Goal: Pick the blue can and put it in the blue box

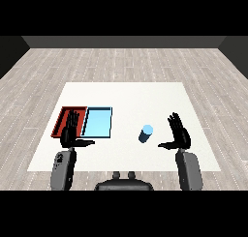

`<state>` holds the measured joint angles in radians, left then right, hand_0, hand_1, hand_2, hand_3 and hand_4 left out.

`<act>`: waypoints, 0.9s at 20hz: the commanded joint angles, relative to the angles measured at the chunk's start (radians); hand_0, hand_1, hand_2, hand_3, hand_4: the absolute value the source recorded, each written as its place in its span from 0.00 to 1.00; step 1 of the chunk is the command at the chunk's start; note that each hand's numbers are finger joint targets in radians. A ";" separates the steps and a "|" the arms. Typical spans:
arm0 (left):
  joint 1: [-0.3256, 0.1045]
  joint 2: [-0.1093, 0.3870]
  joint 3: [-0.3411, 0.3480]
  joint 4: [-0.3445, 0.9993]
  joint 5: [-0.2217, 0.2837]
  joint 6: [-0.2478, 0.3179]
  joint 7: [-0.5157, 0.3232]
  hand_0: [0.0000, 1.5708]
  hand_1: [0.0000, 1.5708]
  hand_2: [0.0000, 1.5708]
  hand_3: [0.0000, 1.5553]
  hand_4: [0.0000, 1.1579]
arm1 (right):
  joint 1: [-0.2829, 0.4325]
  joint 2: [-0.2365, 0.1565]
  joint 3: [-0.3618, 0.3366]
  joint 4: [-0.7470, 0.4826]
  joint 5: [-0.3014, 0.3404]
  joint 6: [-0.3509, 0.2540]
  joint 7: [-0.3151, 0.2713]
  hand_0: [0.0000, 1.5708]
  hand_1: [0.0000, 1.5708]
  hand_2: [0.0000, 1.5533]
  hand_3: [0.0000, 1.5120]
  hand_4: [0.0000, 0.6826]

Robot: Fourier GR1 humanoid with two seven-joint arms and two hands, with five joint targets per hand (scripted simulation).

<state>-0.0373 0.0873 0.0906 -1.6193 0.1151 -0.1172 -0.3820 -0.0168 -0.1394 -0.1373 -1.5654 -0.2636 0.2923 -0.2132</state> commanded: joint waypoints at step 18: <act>0.039 -0.013 0.009 -0.041 0.038 -0.024 0.004 0.00 0.00 0.00 0.00 0.00 | -0.049 0.139 0.115 0.165 0.018 -0.132 -0.036 0.00 0.00 0.00 0.00 0.00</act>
<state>-0.0108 0.0714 0.0927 -1.6468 0.1330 -0.1245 -0.3826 -0.0754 -0.0127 -0.0689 -1.4278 -0.2590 0.2006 -0.2256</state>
